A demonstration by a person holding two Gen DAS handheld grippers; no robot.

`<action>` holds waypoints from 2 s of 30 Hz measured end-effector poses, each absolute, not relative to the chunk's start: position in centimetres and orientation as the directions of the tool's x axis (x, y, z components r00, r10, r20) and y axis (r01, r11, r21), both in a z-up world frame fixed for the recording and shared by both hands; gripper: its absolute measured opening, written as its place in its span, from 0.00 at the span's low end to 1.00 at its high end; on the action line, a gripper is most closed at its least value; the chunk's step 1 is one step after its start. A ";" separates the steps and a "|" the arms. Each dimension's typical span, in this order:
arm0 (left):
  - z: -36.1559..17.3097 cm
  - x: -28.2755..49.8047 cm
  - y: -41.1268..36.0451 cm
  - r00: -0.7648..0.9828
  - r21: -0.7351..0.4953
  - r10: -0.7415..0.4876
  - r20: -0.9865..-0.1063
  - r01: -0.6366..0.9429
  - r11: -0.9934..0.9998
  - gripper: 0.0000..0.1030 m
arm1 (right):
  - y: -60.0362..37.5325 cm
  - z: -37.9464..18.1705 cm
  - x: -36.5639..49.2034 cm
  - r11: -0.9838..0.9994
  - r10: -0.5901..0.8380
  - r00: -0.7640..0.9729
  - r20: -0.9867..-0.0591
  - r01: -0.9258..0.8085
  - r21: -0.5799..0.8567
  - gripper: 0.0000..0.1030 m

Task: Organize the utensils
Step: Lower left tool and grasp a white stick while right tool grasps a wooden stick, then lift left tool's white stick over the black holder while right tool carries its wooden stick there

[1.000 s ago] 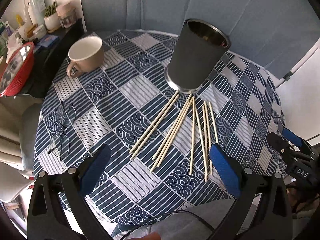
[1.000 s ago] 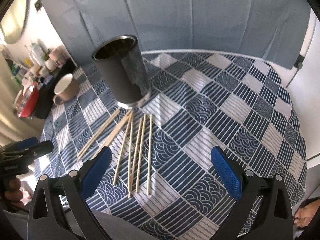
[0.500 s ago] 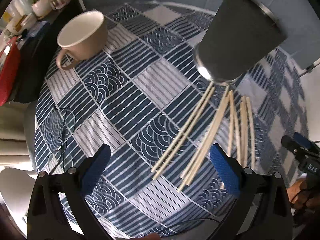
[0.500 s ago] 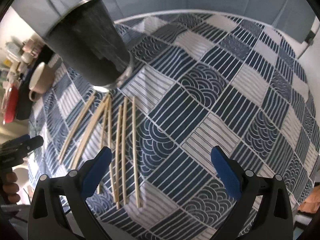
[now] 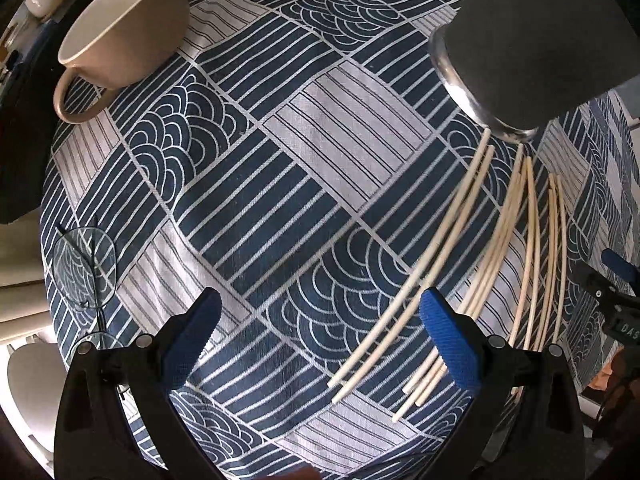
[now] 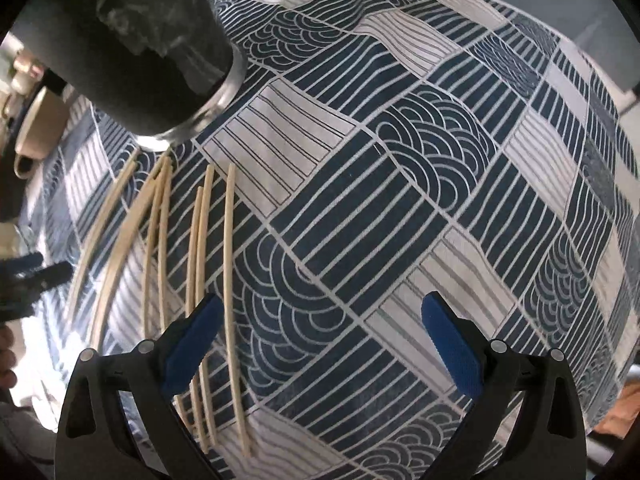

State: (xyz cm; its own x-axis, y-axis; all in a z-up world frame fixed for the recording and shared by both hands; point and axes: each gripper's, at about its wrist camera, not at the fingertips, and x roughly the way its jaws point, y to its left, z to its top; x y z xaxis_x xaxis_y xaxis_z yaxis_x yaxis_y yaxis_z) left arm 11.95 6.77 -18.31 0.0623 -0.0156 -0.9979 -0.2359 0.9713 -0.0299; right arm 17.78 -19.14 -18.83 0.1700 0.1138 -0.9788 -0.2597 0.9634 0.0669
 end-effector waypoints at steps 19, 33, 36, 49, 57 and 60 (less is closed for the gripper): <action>-19.3 12.6 5.4 0.113 0.013 0.024 -0.993 -0.096 0.995 0.96 | -18.1 -20.1 16.6 0.945 0.128 0.295 -0.947 -0.326 0.026 0.94; -16.6 8.4 5.9 0.185 -0.004 0.002 -0.983 -0.033 0.999 0.14 | -20.8 -18.4 14.5 0.919 0.127 0.288 -0.949 -0.394 0.003 0.06; -16.5 7.3 6.9 0.170 -0.011 -0.004 -0.985 -0.042 0.999 0.05 | -22.3 -18.4 14.5 0.928 0.121 0.266 -0.956 -0.373 0.014 0.04; -16.2 0.3 9.0 0.122 -0.214 -0.197 -0.973 -0.156 0.964 0.04 | -26.8 -17.6 13.7 0.930 0.311 0.193 -0.931 -0.261 0.257 0.04; -11.2 -2.1 11.1 0.213 -0.216 -0.177 -0.961 -0.173 0.961 0.04 | -26.4 -14.0 13.6 0.899 0.394 0.244 -0.886 -0.304 0.315 0.04; -9.3 -1.3 12.7 0.245 -0.199 -0.151 -0.958 -0.183 0.963 0.04 | -26.2 -12.3 13.8 0.881 0.425 0.264 -0.866 -0.341 0.328 0.04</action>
